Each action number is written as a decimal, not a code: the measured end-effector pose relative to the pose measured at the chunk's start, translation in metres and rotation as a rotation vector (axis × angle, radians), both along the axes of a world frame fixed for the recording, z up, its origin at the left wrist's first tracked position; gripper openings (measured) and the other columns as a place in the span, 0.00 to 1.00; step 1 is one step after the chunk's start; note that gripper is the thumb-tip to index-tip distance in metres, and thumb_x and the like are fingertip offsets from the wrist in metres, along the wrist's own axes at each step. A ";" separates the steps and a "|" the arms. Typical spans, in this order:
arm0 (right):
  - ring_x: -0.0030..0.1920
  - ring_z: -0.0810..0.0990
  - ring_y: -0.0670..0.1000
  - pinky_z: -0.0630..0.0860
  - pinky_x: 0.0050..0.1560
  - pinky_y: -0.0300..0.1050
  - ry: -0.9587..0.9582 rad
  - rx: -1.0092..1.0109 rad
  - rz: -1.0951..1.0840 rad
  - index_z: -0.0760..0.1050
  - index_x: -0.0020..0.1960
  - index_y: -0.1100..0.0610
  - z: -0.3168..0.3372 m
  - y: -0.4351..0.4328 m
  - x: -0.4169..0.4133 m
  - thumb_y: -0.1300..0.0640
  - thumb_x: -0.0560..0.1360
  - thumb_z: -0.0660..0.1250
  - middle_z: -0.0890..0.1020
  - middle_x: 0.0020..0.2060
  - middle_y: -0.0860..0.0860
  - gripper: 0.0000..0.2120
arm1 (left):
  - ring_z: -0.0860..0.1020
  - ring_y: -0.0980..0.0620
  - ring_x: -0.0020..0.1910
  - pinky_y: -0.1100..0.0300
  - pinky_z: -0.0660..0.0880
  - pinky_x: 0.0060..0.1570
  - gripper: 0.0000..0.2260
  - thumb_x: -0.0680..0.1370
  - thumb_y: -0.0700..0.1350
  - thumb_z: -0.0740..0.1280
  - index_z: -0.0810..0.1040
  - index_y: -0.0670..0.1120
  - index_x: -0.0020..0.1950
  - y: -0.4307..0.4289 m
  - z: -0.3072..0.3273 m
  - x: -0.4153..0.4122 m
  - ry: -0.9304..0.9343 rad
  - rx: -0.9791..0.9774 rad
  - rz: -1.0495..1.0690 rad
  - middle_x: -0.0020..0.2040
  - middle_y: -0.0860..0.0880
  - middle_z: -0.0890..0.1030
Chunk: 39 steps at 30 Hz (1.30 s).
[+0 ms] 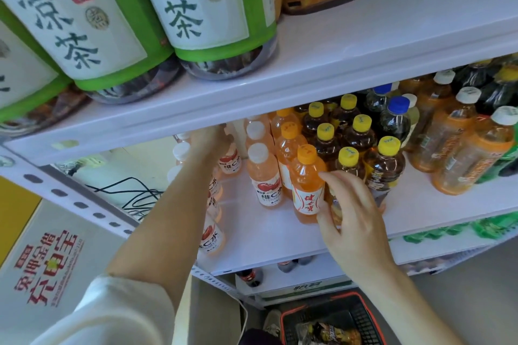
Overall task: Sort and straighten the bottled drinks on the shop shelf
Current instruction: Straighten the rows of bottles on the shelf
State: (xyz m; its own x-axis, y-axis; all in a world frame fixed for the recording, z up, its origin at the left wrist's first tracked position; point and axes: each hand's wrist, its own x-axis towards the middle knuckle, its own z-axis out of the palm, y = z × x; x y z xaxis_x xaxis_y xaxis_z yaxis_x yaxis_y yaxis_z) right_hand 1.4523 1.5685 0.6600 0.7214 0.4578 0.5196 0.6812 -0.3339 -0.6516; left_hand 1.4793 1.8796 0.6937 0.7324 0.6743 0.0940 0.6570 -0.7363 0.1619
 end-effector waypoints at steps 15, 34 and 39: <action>0.57 0.79 0.44 0.78 0.54 0.43 0.948 0.179 0.258 0.78 0.55 0.44 -0.018 -0.005 -0.033 0.58 0.76 0.69 0.81 0.56 0.47 0.12 | 0.74 0.38 0.34 0.55 0.64 0.32 0.11 0.79 0.53 0.60 0.73 0.46 0.50 -0.122 0.055 -0.139 -0.378 0.226 -0.089 0.39 0.46 0.77; 0.43 0.84 0.59 0.82 0.37 0.44 1.475 0.718 0.590 0.76 0.64 0.56 0.014 -0.036 -0.065 0.50 0.69 0.74 0.82 0.55 0.63 0.25 | 0.70 0.57 0.29 0.60 0.67 0.32 0.17 0.76 0.62 0.58 0.77 0.50 0.42 -0.134 0.079 -0.190 -0.651 -0.656 -0.071 0.31 0.56 0.74; 0.58 0.80 0.63 0.80 0.51 0.58 1.432 0.831 0.674 0.76 0.59 0.53 0.023 -0.052 -0.059 0.68 0.64 0.73 0.80 0.60 0.60 0.26 | 0.71 0.57 0.29 0.65 0.66 0.30 0.20 0.79 0.63 0.59 0.79 0.48 0.45 -0.137 0.067 -0.197 -0.609 -0.713 -0.075 0.29 0.58 0.73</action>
